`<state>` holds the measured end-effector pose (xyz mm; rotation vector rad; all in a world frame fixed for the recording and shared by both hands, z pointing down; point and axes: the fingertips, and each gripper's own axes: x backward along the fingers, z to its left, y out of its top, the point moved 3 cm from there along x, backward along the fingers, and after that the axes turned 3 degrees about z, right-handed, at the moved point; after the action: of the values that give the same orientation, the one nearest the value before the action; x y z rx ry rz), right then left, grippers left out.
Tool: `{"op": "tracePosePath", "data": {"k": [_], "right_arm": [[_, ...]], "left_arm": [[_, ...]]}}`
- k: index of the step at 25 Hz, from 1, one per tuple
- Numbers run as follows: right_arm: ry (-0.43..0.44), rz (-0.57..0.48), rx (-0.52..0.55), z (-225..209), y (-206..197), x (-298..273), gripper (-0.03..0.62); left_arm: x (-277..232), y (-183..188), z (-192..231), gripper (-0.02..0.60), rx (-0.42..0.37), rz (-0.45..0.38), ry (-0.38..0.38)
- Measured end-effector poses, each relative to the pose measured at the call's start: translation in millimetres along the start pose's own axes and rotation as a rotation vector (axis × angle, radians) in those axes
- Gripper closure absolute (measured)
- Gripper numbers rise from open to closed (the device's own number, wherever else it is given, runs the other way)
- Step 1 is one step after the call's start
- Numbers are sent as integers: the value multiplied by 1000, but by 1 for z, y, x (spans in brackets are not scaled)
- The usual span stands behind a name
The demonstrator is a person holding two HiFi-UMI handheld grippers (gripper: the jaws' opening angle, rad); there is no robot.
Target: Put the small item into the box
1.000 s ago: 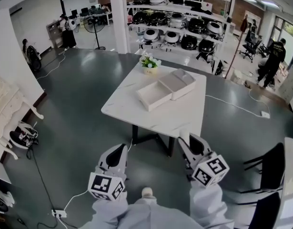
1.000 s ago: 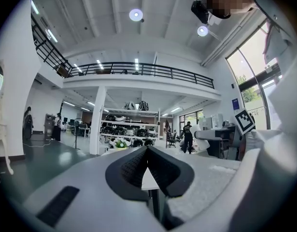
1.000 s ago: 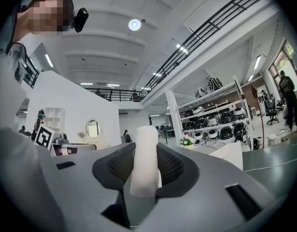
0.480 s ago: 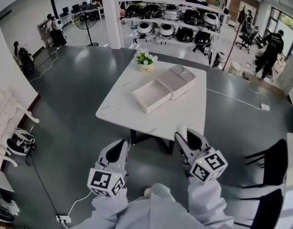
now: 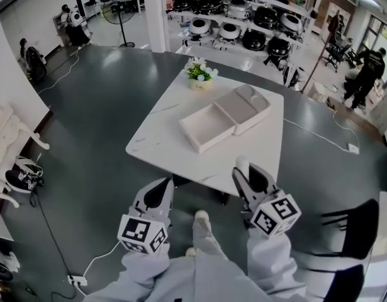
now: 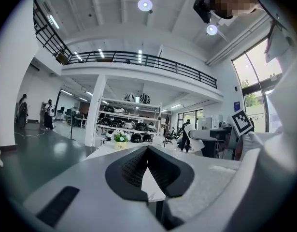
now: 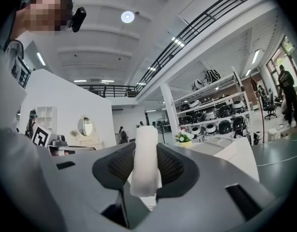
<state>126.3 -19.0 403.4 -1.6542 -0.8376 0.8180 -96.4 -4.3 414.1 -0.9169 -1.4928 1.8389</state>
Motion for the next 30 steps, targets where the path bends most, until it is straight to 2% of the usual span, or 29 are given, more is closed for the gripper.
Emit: {"op": "tracePosePath", "data": {"k": [8, 16, 30], "right_arm": [[31, 42, 9, -39, 4, -70, 474], [69, 102, 8, -78, -3, -124, 474], [171, 233, 23, -119, -25, -219, 474]], "left_arm": [[-65, -7, 35, 583, 2, 42, 16], [-122, -16, 66, 583, 57, 87, 53], [-181, -33, 107, 583, 130, 131, 120]]}}
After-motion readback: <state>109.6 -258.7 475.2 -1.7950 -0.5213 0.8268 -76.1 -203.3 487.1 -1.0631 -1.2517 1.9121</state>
